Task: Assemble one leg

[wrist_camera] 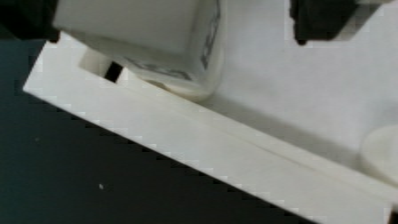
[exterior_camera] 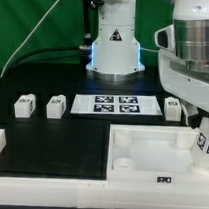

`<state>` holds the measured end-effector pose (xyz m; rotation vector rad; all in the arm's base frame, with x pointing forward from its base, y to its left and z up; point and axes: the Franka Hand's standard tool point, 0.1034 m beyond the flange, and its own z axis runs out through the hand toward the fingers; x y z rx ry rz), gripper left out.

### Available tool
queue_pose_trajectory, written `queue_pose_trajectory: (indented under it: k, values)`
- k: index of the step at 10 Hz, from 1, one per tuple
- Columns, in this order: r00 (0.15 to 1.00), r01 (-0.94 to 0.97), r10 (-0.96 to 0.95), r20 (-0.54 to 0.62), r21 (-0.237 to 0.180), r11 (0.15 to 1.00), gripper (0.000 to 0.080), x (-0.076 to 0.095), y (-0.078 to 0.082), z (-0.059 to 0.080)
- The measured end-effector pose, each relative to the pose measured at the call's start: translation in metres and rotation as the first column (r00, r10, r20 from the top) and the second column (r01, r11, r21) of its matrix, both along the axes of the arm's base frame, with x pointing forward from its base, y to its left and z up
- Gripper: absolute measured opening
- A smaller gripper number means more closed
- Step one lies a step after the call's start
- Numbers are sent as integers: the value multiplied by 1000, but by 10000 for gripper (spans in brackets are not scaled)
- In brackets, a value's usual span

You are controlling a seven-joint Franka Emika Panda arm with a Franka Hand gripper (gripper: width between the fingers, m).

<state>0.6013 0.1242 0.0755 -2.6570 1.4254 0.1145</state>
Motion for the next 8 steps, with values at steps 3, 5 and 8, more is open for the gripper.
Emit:
queue_pose_trajectory:
  k: [3,5,8]
  values:
    - [944,-326,326,47,-5,945,649,0,0,0]
    - [860,-505,504,72,-17,863,649,0,0,-1]
    - [649,-754,756,85,-64,654,649,-1,0,-1]
